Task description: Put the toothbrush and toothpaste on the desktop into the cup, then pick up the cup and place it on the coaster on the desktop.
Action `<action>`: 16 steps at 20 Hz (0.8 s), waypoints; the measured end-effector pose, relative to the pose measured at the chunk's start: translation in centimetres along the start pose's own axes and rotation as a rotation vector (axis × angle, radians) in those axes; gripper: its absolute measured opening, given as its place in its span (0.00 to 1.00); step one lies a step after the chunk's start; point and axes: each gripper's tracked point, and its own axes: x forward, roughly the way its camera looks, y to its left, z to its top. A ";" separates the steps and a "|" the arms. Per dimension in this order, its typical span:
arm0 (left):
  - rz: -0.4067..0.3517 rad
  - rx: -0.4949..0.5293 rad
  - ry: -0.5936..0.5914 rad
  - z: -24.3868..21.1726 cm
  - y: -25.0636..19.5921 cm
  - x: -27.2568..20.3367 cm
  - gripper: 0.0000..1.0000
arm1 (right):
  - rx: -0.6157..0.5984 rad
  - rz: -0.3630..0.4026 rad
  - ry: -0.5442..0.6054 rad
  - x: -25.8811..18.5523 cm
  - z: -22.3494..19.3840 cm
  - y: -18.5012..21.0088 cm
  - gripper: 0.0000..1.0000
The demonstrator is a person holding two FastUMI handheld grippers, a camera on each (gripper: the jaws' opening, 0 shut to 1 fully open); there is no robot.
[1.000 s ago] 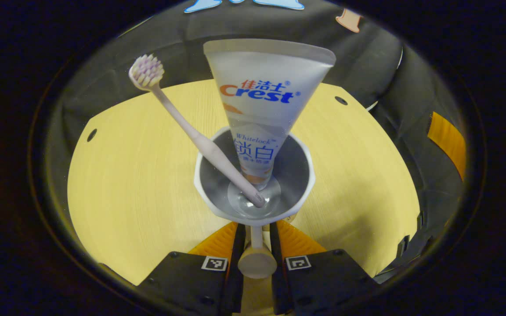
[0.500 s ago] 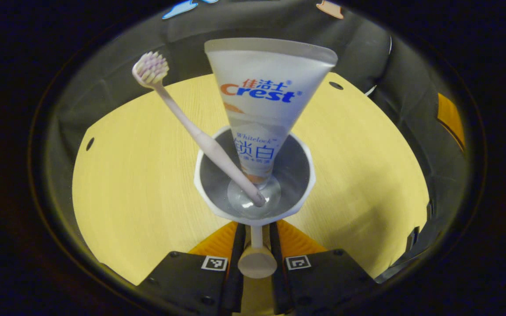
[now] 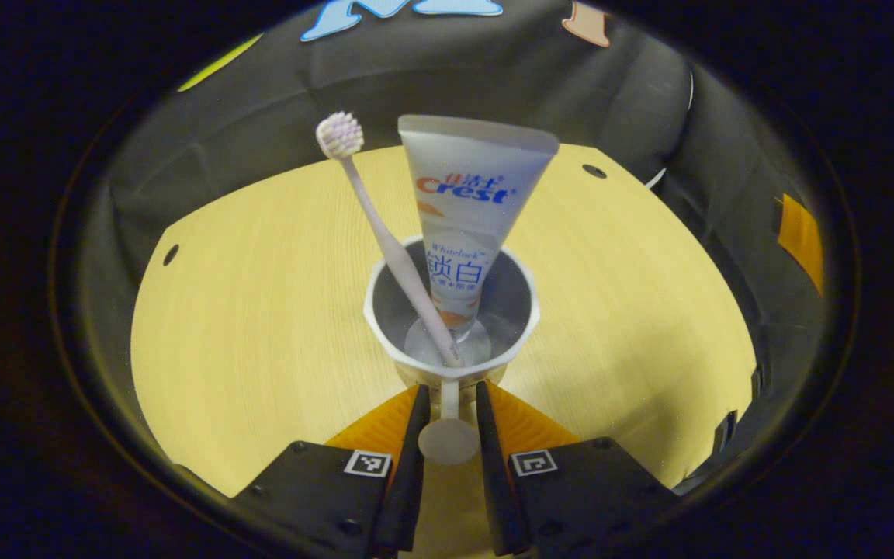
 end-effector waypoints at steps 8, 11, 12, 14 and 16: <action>-0.007 -0.121 -0.280 2.7 1.2 -8.6 0.60 | -0.051 0.006 -0.106 -3.9 2.9 1.3 0.76; 0.030 -0.151 -0.397 4.0 2.9 -12.7 0.78 | -0.066 0.001 -0.150 -5.4 4.1 2.2 0.76; 0.043 -0.153 -0.445 4.6 3.6 -14.1 0.73 | -0.068 0.006 -0.161 -5.7 4.4 2.6 0.76; 0.080 -0.145 -0.538 5.6 4.9 -17.2 0.75 | -0.083 0.016 -0.188 -5.9 5.3 3.9 0.76; 0.132 -0.128 -0.624 6.5 6.1 -20.1 0.87 | -0.114 0.004 -0.215 -6.3 5.9 4.5 0.76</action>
